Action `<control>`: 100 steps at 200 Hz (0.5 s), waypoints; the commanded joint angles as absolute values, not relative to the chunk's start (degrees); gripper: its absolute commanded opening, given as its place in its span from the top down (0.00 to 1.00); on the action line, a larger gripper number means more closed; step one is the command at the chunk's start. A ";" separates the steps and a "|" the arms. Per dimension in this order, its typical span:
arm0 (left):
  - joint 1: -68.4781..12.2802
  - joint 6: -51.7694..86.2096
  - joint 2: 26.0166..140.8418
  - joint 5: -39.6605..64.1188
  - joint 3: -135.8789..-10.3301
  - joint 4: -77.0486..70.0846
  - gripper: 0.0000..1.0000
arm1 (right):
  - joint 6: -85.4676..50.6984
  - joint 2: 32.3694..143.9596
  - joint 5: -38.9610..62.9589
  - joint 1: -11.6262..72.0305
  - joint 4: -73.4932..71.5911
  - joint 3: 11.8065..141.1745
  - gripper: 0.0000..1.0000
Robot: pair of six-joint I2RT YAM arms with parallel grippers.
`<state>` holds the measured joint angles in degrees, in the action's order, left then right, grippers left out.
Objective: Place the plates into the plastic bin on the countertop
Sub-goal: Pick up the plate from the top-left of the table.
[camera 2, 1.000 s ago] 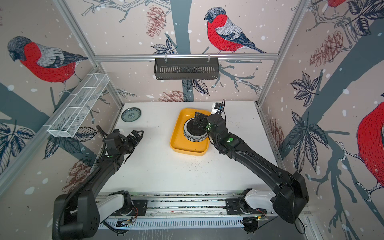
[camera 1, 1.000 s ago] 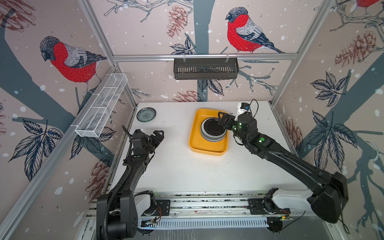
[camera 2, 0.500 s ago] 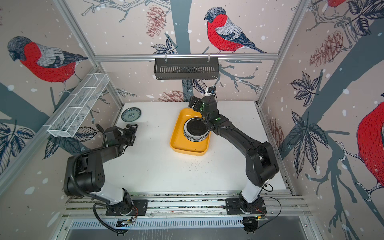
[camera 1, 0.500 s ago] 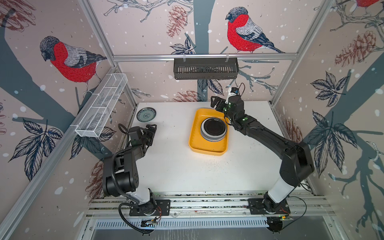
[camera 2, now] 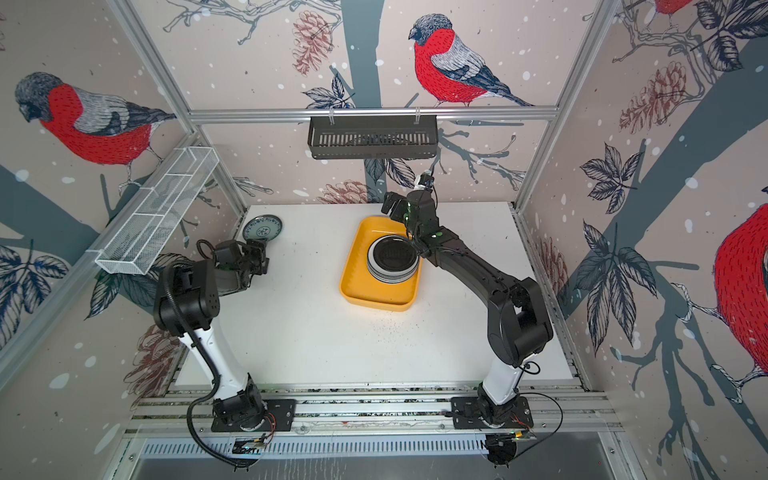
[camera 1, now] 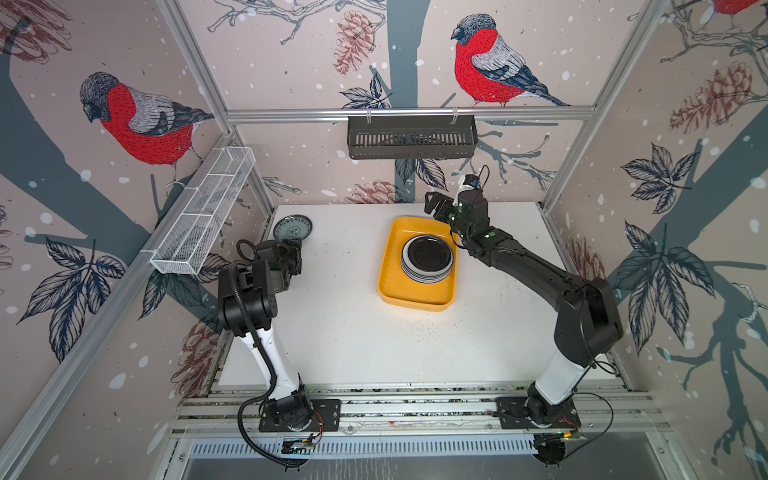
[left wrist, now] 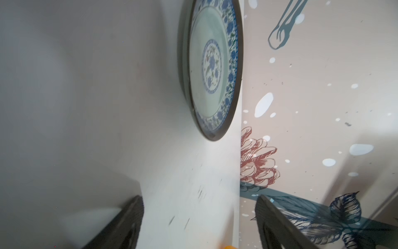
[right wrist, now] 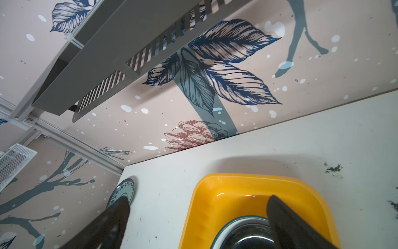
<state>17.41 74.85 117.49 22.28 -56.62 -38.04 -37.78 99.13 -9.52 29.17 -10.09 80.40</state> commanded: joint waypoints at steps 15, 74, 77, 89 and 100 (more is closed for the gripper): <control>17.68 79.27 122.49 19.62 -61.70 -38.53 0.21 | -38.51 97.50 -14.14 28.61 -10.03 79.57 0.00; 18.03 80.44 129.17 17.78 -70.01 -31.78 0.42 | -39.11 97.63 -16.84 28.17 -9.31 79.71 0.00; 18.02 80.50 129.30 17.64 -70.23 -31.56 0.44 | -39.16 97.66 -16.94 28.22 -9.32 79.67 0.00; 18.02 80.51 129.55 16.92 -70.97 -30.48 0.51 | -39.33 97.73 -17.59 28.22 -9.06 79.72 0.00; 18.02 80.39 129.84 16.49 -71.57 -29.16 0.59 | -39.29 97.81 -18.04 28.17 -9.13 79.72 0.00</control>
<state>17.82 79.64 128.84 19.31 -70.59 -37.60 -38.85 97.89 -15.73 28.14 -9.04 79.53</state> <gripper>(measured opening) 0.476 0.996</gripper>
